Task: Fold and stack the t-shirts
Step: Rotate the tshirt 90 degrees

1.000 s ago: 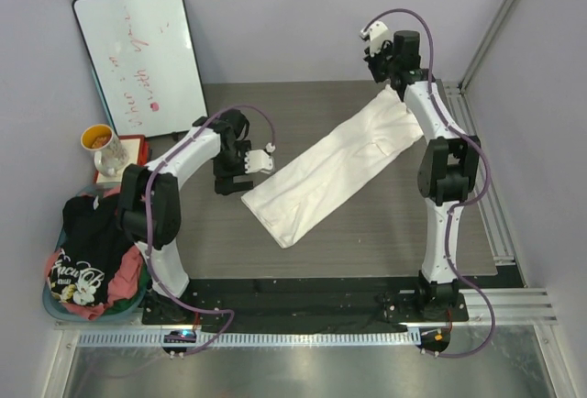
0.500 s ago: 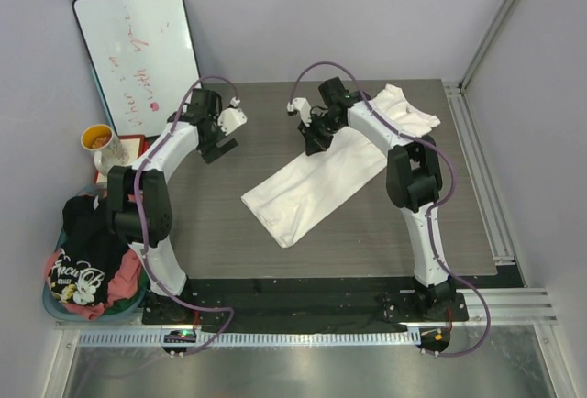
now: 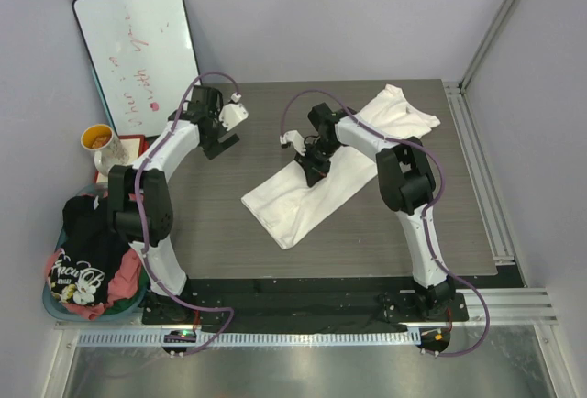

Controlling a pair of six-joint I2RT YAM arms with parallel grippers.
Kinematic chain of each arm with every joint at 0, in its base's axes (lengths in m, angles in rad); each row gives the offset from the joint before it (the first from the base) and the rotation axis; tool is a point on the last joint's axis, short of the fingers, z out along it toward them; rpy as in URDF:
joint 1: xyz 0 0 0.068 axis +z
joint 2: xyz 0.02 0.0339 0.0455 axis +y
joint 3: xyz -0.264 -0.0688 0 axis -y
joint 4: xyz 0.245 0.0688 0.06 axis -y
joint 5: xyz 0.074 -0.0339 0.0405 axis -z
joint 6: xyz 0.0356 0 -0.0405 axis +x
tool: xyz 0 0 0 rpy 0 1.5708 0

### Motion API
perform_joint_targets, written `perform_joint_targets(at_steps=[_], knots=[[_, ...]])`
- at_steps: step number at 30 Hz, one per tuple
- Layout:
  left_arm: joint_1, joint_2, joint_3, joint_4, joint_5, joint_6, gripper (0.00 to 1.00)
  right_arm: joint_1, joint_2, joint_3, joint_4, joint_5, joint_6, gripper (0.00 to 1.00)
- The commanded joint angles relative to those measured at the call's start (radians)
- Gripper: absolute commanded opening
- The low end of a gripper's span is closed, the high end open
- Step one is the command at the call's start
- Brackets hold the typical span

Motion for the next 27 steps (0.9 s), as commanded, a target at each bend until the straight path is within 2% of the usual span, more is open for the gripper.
perform_joint_targets(at_steps=[1,7,15,27], knots=[[0.003,0.020,0.058,0.036,0.029,-0.009,1.00,0.006,-0.036,-0.067,0.020,0.055,-0.030,0.01],[0.003,0.040,0.094,0.018,0.038,0.008,1.00,-0.002,-0.125,-0.256,0.035,0.164,-0.105,0.01],[0.001,0.055,0.098,0.009,0.045,0.040,1.00,-0.068,-0.321,-0.502,0.038,0.255,-0.140,0.01],[0.003,0.069,0.089,0.001,0.054,0.060,1.00,-0.186,-0.545,-0.813,0.027,0.342,-0.102,0.01]])
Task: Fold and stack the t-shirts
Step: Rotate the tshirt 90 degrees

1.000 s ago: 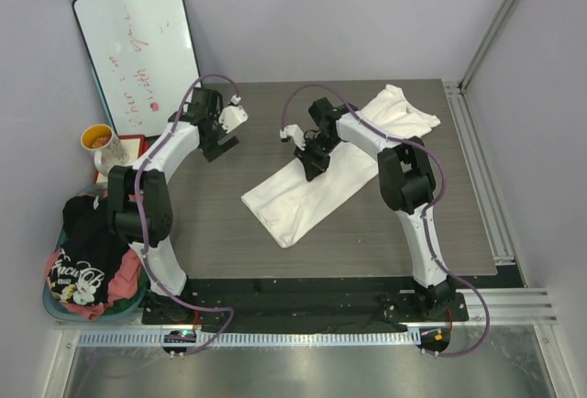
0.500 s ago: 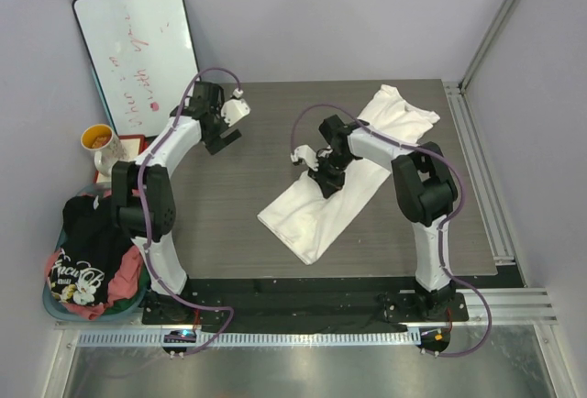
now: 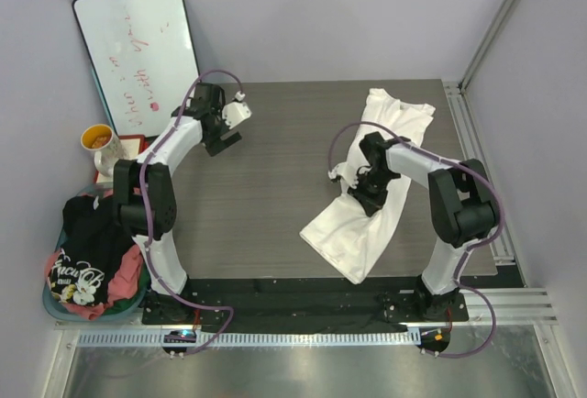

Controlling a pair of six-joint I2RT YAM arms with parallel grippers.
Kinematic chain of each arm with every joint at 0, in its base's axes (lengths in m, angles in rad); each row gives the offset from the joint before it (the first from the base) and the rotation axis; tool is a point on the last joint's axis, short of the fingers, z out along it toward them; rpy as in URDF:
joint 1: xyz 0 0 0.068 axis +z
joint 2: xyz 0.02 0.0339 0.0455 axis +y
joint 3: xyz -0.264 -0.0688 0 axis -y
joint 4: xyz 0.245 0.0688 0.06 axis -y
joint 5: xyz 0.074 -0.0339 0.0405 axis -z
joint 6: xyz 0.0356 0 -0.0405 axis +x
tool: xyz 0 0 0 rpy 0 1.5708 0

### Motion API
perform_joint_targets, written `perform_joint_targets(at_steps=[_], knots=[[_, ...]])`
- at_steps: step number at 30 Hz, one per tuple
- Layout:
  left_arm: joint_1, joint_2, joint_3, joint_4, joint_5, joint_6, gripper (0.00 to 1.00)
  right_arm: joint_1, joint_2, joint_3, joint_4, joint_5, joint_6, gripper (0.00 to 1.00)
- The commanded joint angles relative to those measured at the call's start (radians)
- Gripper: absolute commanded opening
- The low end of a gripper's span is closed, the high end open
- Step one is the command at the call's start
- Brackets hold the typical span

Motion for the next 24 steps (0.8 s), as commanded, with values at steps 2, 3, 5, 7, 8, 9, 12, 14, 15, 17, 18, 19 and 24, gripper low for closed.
perform_joint_targets(at_steps=[2,3,5,7,8,9,12,14,15,17,18,19,24], knots=[[0.003,0.007,0.020,0.002,0.026,0.017,1.00,-0.022,-0.109,-0.125,-0.046,0.091,0.013,0.01],[0.003,0.005,0.020,0.002,0.029,0.017,1.00,-0.024,-0.121,-0.129,-0.048,0.091,0.027,0.01],[0.003,0.007,0.026,0.002,0.032,0.017,1.00,-0.025,-0.165,-0.116,-0.056,0.096,0.033,0.01],[0.003,0.007,0.034,0.002,0.035,0.017,1.00,-0.028,-0.201,-0.054,-0.056,0.091,0.050,0.04],[0.003,0.007,0.037,0.002,0.036,0.017,1.00,-0.030,-0.227,-0.022,-0.054,0.091,0.053,0.11],[0.003,0.007,0.040,0.002,0.036,0.017,1.00,-0.031,-0.235,0.049,-0.049,0.090,0.056,0.14],[0.003,0.010,0.052,0.002,0.041,0.014,1.00,-0.054,-0.230,0.167,0.071,0.116,0.105,0.20],[0.001,0.013,0.061,0.004,0.044,0.010,1.00,-0.068,-0.207,0.193,0.267,0.209,0.182,0.18],[0.001,0.017,0.067,0.002,0.046,0.002,1.00,-0.070,-0.169,0.198,0.338,0.250,0.202,0.15],[-0.003,0.019,0.070,0.002,0.047,-0.001,1.00,-0.079,-0.111,0.206,0.531,0.400,0.234,0.01],[-0.005,0.021,0.070,0.002,0.047,-0.003,1.00,-0.087,-0.024,0.242,0.576,0.425,0.245,0.01],[-0.006,0.019,0.072,0.001,0.046,-0.001,1.00,-0.096,0.021,0.271,0.642,0.452,0.258,0.01],[-0.011,0.007,0.069,0.002,0.042,0.000,1.00,-0.123,0.283,0.535,0.721,0.541,0.289,0.01]])
